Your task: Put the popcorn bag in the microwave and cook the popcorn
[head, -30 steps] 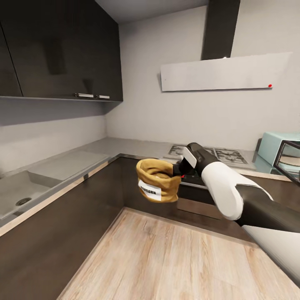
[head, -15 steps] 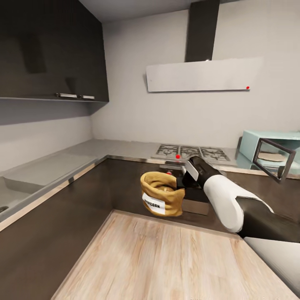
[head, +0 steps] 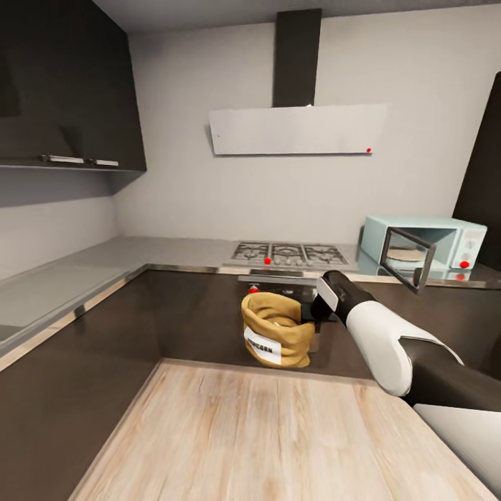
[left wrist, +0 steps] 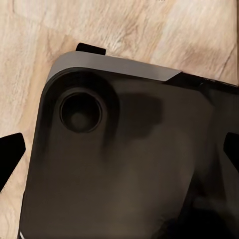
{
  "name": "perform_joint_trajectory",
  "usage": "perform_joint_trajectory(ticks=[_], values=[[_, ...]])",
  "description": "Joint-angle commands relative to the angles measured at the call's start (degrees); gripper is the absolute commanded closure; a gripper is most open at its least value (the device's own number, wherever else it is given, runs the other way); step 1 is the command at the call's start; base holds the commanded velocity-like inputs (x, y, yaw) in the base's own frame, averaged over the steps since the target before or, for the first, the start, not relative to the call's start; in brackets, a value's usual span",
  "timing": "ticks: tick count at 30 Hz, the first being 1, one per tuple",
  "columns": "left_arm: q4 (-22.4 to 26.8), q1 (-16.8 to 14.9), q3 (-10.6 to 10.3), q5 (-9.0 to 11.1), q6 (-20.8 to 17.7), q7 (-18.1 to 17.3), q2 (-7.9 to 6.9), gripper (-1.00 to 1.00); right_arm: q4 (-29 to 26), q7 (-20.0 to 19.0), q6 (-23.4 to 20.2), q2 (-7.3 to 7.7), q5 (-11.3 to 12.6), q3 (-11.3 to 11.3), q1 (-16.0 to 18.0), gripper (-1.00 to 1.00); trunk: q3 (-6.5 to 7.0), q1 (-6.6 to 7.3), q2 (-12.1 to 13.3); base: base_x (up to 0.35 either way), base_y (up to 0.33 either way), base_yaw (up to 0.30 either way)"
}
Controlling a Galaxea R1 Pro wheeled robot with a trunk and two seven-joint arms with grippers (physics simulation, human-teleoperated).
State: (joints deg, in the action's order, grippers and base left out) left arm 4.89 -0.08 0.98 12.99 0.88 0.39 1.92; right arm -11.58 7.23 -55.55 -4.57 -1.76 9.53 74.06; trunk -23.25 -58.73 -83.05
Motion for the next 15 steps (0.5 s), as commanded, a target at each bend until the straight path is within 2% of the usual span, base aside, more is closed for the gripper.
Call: perform_joint_trajectory(ticks=[1,15], values=[[0.0,0.0,0.1,0.3,0.1,0.0,0.01,-1.00,-0.1,0.2,-0.2,-0.03,-0.1,0.5,0.0,1.00,-0.05,0.00,0.0,0.000,0.000,-0.279],[0.0,0.0,0.1,0.3,0.1,0.1,0.01,-1.00,-0.2,0.1,-0.1,-0.08,0.2,0.6,0.0,1.00,-0.01,0.00,0.0,0.000,0.000,-0.281]])
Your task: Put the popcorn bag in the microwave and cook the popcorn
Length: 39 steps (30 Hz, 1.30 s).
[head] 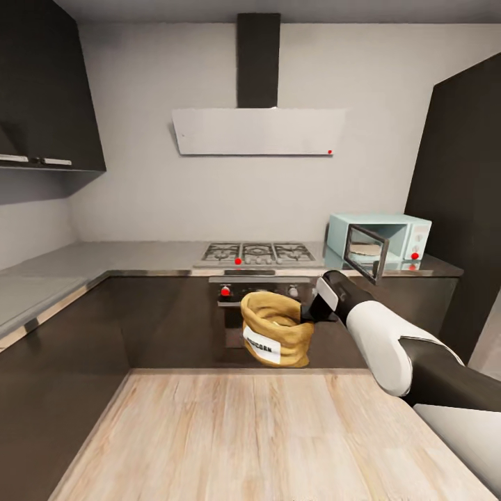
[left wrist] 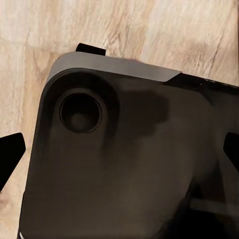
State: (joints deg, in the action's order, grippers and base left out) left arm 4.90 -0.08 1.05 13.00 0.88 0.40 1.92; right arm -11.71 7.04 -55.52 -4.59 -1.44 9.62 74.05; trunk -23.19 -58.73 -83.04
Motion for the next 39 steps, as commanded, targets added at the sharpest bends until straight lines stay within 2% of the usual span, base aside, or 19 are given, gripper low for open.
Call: perform_joint_trajectory(ticks=[1,16,19,22,26,39], values=[[0.0,0.0,0.1,0.3,0.1,0.0,0.01,-1.00,-0.1,0.3,-0.2,-0.07,-0.1,0.5,0.0,1.00,-0.07,0.00,0.0,0.000,0.000,-0.282],[0.0,0.0,0.1,0.3,0.1,0.0,-0.01,-1.00,-0.9,1.3,-0.1,0.12,-0.8,0.6,0.0,1.00,0.17,0.00,0.0,0.000,0.000,-0.285],[0.0,0.0,0.1,0.3,0.1,0.0,-0.02,-1.00,-1.0,4.9,-0.1,0.25,-0.8,0.6,0.0,1.00,0.25,0.00,0.0,0.000,0.000,-0.286],[0.0,0.0,0.1,0.3,0.1,0.0,-0.05,-1.00,-1.2,7.9,-0.1,1.74,-0.7,0.6,0.0,1.00,0.32,0.00,0.0,0.000,0.000,-0.286],[0.0,0.0,0.1,0.3,0.1,0.0,-0.08,-1.00,-1.3,8.2,-0.1,2.95,-0.4,0.8,0.0,1.00,0.40,0.00,0.0,0.000,0.000,-0.286],[0.1,0.0,0.1,0.8,0.1,0.0,-0.08,-1.00,-1.4,8.0,-0.2,3.25,-0.2,1.0,0.0,1.00,0.41,0.00,0.0,0.000,0.000,-0.286]])
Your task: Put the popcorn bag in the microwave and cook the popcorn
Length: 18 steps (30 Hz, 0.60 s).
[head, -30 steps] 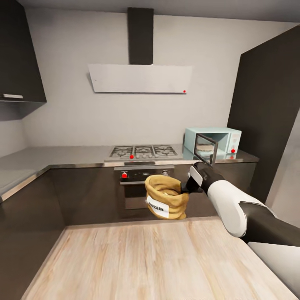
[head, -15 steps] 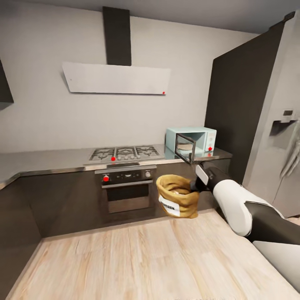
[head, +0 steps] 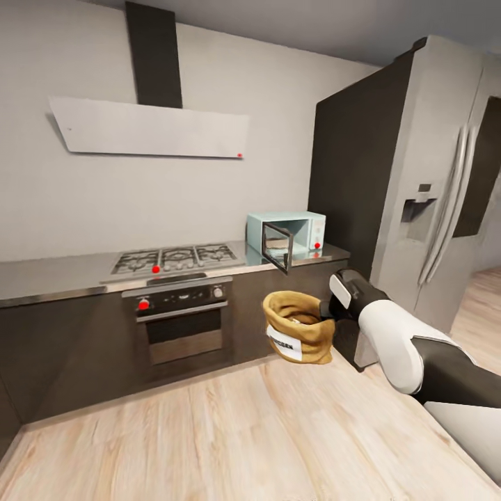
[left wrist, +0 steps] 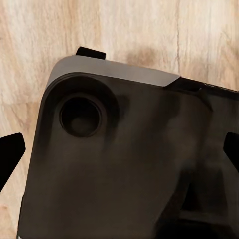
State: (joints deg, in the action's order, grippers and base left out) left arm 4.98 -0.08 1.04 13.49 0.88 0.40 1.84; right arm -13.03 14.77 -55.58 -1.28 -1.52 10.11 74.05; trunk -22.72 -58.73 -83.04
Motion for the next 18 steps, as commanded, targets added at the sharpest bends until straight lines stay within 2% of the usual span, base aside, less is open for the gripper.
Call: perform_joint_trajectory(ticks=[1,6,18], values=[[0.0,0.0,0.0,0.7,0.1,0.0,0.01,-1.00,-0.1,0.3,-0.1,-0.05,-0.1,0.5,0.0,1.00,-0.07,0.00,0.0,0.000,0.000,-0.286],[0.0,0.0,0.0,2.0,0.1,0.0,0.01,-1.00,-0.1,0.3,-0.1,-0.06,-0.1,0.4,0.0,1.00,-0.07,0.00,0.0,0.000,0.000,-0.286],[-0.1,0.0,0.0,2.2,0.1,0.0,0.06,-1.00,-0.1,0.2,-0.1,-0.08,-0.1,0.4,0.0,1.00,-0.07,0.00,0.0,0.000,0.000,-0.286]])
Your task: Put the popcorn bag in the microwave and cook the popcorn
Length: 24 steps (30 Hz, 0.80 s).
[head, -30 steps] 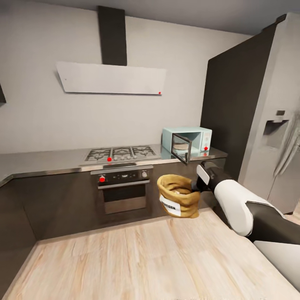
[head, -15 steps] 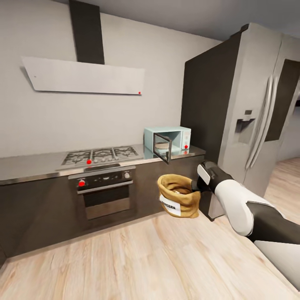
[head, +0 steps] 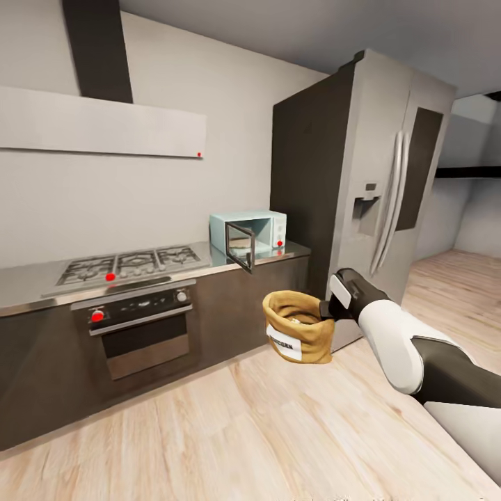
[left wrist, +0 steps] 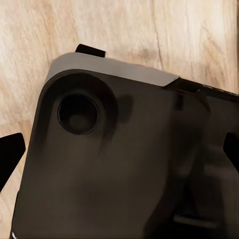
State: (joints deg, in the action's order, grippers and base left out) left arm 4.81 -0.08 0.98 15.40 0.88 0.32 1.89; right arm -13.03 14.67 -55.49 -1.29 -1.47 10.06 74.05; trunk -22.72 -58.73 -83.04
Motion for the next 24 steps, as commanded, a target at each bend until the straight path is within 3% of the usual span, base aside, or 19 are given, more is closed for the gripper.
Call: perform_joint_trajectory(ticks=[1,24], values=[[0.0,0.0,0.1,0.2,0.1,0.0,0.02,-1.00,-0.1,0.2,-0.1,-0.05,-0.2,0.5,0.0,1.00,-0.07,0.00,0.0,0.000,0.000,-0.286],[0.0,0.0,0.1,0.3,0.1,0.1,-0.04,-1.00,-0.1,0.2,-0.3,0.01,-0.2,0.6,0.0,1.00,-0.07,0.00,0.0,0.000,0.000,-0.286]])
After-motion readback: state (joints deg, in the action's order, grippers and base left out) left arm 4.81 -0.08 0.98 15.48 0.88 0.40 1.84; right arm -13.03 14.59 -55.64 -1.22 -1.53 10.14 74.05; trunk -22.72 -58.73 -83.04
